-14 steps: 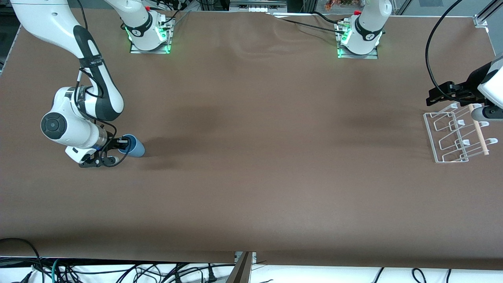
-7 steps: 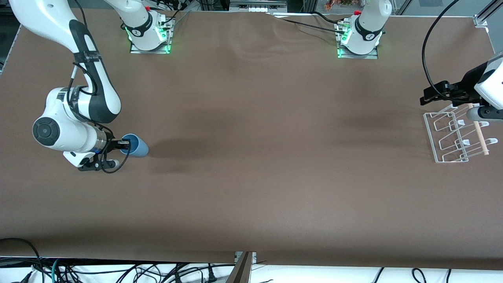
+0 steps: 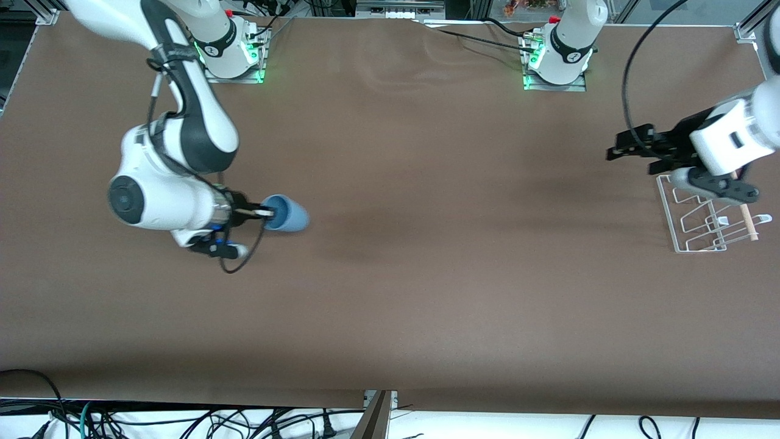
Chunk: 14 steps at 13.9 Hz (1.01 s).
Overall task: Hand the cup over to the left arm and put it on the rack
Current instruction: 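Lift the cup with the right gripper while the left gripper approaches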
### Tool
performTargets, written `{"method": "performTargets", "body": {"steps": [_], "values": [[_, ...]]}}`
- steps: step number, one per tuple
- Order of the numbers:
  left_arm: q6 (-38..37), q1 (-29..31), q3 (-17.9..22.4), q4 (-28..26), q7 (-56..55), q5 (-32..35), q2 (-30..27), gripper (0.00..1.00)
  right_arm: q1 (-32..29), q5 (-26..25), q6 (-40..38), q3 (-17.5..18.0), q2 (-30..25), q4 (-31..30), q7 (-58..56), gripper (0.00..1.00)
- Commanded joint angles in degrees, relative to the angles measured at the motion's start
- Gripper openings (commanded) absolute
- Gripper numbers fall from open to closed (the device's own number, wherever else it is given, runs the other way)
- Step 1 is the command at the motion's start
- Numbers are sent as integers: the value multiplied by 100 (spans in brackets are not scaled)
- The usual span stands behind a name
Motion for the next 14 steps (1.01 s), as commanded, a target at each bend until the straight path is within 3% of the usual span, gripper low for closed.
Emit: {"method": "performTargets", "body": {"steps": [1,4,7,9,14], "values": [[451,-312,33,-23,672,-173,239,100,455,979,-106,-47,309,589,1006,0],[883,-681,-19,-23,1665,-216,546,100,878,2061,-80,-39,363,958,2043,0],[1243,-744,-212,-41,2614,-400,819,100,1316,2809,-54,-47,354,1293,2976,0],[1515,-744,-213,-198,3299,-821,916,100,1607,2995,383,-39,345,1460,3617,0],[1955,-770,-379,-278,4444,-1086,978,100,2231,3075,1193,-39,328,1707,5025,0]]}}
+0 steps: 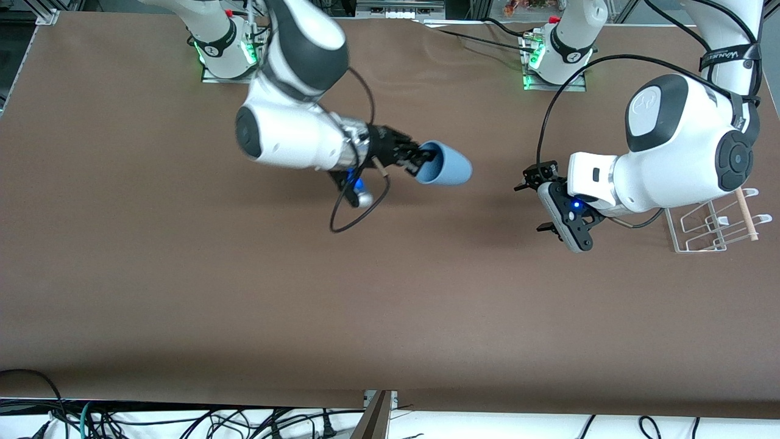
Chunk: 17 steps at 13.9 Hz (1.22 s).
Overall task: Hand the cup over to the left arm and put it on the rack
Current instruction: 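Lift the cup with the right gripper while the left gripper approaches, then close the left gripper on the cup rim held by the right gripper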
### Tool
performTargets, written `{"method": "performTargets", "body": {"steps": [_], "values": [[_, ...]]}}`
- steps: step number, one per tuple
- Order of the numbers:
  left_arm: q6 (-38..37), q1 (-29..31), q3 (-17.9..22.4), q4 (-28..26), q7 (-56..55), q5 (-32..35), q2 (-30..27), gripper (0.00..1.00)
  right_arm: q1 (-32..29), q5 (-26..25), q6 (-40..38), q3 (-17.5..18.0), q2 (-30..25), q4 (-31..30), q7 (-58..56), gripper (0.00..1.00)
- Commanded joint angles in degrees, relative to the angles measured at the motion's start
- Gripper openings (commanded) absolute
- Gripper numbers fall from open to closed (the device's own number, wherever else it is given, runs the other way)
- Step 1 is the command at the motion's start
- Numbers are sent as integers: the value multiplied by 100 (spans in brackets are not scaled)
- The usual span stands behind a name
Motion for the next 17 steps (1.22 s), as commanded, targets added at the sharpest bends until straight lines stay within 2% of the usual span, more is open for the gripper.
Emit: {"method": "performTargets", "body": {"steps": [1,8,12,17], "values": [[183,-1,-185,-73,600,-189,-73,100,207,126,181,-62,40,160,497,0],[-36,34,-274,-81,2657,-260,-231,100,278,126,190,-62,5,160,674,0],[-36,43,-449,-142,3010,-233,-319,100,278,118,181,-71,-4,160,674,0],[8,69,-678,-652,3063,-242,-723,100,278,109,181,-71,-4,151,665,0]]}}
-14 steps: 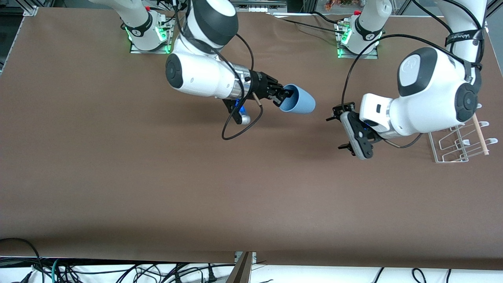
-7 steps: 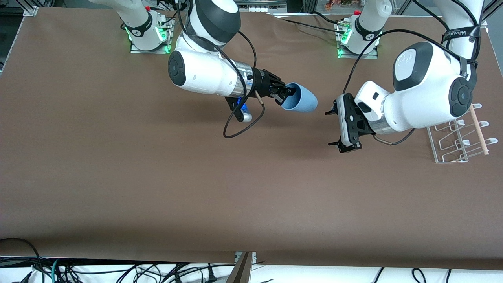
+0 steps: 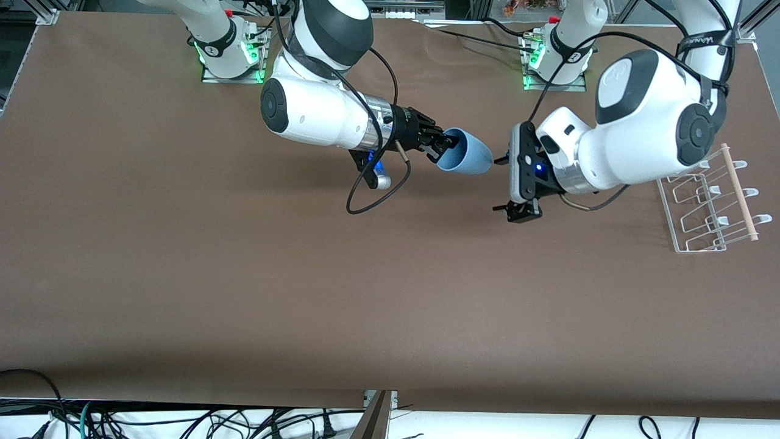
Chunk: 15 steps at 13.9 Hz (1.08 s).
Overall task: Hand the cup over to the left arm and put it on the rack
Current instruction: 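Close the left gripper on the cup rim held by the right gripper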
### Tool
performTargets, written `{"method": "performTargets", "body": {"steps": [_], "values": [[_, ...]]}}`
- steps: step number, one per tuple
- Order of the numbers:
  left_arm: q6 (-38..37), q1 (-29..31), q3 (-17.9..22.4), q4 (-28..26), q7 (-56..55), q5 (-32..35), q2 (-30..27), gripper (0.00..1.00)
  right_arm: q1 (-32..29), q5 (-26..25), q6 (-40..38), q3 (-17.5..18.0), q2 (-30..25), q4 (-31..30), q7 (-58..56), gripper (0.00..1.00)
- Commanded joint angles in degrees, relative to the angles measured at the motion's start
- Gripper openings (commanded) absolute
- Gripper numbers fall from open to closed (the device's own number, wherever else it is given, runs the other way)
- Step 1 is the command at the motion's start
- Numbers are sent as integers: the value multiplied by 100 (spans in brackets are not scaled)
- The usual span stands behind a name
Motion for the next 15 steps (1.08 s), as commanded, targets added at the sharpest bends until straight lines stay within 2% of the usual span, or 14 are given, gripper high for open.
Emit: {"method": "performTargets", "body": {"steps": [1,7,9,15], "values": [[26,74,-126,-477,228,-165,-453,100,70,100,8,-64,-4,79,80,0],[368,83,-285,-1092,219,-147,-797,100,61,100,-1,-64,-4,79,80,0],[561,83,-477,-1128,114,-156,-806,100,61,91,-10,-64,-4,79,80,0],[667,83,-531,-1251,-203,-165,-806,100,61,83,-10,-64,-4,79,71,0]]}}
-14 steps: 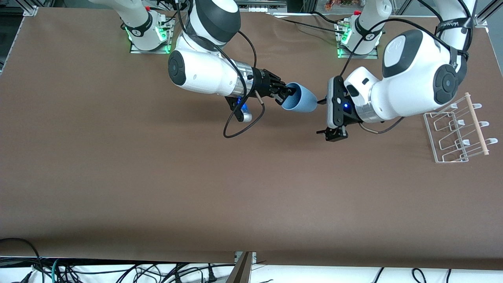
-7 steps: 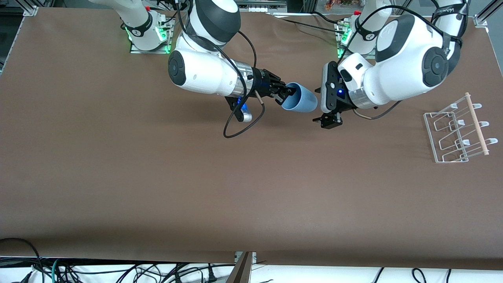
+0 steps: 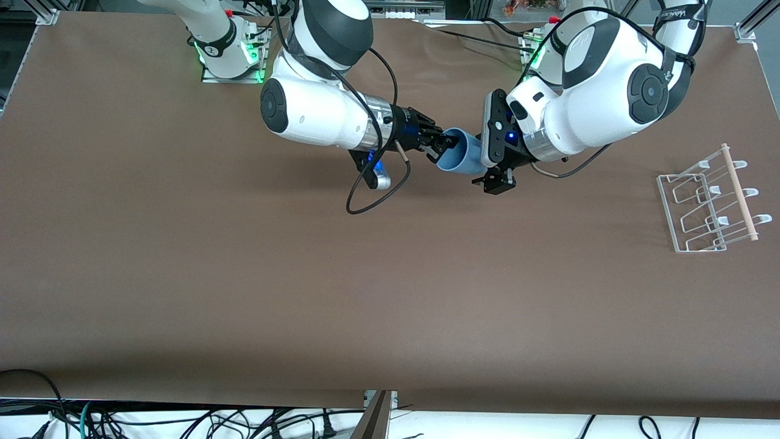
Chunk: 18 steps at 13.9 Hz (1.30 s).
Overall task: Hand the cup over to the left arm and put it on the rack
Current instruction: 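Close the left gripper on the cup rim held by the right gripper, then open the right gripper and withdraw while the left gripper carries cup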
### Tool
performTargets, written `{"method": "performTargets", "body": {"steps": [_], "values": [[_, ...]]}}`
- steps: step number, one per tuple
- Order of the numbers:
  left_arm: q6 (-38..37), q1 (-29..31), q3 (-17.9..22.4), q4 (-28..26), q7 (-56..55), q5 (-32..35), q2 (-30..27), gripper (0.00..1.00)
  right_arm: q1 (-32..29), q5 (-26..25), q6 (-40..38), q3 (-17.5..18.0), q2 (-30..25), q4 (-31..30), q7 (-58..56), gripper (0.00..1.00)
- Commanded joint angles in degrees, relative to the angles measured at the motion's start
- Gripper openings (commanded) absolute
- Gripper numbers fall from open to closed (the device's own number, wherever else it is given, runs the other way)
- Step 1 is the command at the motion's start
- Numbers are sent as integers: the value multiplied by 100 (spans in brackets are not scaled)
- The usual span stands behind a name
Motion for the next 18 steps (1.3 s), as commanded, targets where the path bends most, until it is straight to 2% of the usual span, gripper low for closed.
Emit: {"method": "performTargets", "body": {"steps": [1,2,4,7,8,9,10,11,12,14,18], "values": [[181,66,-72,-273,-76,-165,-196,100,59,82,-22,-67,-4,77,71,0],[190,57,-80,-273,-76,-165,-187,99,59,82,-31,-67,-4,77,71,0],[242,57,-80,-273,-76,-191,-170,87,59,73,-40,-67,-4,77,71,0],[251,40,-80,-273,-102,-349,-170,84,51,73,-40,-67,-4,77,71,0],[269,22,-80,-265,-120,-349,-170,76,59,73,-40,-67,-4,77,71,0],[304,-4,-80,-265,-120,-349,-170,58,51,73,-40,-67,-4,77,71,0],[330,-5,-98,-273,-137,-349,-170,23,51,73,-49,-67,-4,77,71,0],[331,4,-133,-273,-181,-358,-161,12,51,73,-49,-67,-4,77,71,0],[331,4,-133,-273,-243,-376,-161,11,51,73,-49,-67,-4,77,71,0],[322,22,-133,-265,-261,-384,-161,0,51,73,-49,-67,-4,77,71,0],[313,66,-133,-238,-252,-384,-161,0,33,73,-49,-76,-4,77,71,1]]}}
